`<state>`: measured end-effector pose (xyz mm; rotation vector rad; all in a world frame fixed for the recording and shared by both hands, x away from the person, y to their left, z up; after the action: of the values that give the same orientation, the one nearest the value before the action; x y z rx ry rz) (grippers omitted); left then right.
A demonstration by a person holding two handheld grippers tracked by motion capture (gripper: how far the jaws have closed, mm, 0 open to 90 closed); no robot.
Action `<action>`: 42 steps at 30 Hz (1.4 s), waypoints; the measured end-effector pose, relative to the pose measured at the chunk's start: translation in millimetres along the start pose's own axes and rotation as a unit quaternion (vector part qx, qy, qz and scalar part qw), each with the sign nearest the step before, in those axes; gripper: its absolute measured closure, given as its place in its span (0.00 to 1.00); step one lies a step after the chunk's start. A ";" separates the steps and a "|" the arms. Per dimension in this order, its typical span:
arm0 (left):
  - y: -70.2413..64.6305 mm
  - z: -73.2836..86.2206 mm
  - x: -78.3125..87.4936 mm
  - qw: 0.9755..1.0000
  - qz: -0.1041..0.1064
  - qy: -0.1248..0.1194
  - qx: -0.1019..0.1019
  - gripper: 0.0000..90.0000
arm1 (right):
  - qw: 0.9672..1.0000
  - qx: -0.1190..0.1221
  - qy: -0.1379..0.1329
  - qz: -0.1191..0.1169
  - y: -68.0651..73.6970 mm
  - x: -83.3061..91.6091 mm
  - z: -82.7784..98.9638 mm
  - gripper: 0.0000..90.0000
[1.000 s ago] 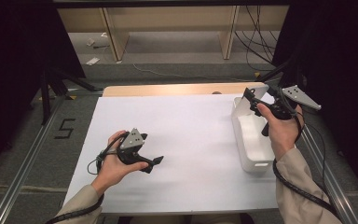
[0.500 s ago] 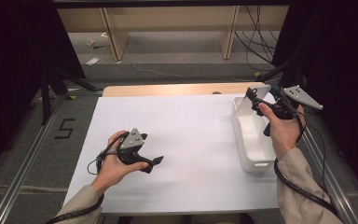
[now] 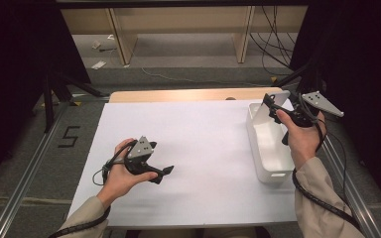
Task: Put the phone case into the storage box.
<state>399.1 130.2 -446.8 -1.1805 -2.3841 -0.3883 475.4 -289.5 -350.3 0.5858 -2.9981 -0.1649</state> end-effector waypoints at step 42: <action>0.4 0.3 0.3 1.000 0.001 0.000 0.001 0.00 | 0.999 0.020 0.015 0.032 -11.9 -3.4 6.9 0.20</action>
<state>399.2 130.7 -446.9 -1.1817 -2.3835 -0.3852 482.3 -298.6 -358.8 0.4918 -2.9919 -0.0910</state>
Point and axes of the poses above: each handheld gripper's, and its own axes: x roughly backward along the jaws, z roughly out of its underside, y roughly to its left, the point moved 3 cm from there along -x, roughly forward along the jaws, and after that the axes turned 1 degree about -x, right-handed, at the moved point
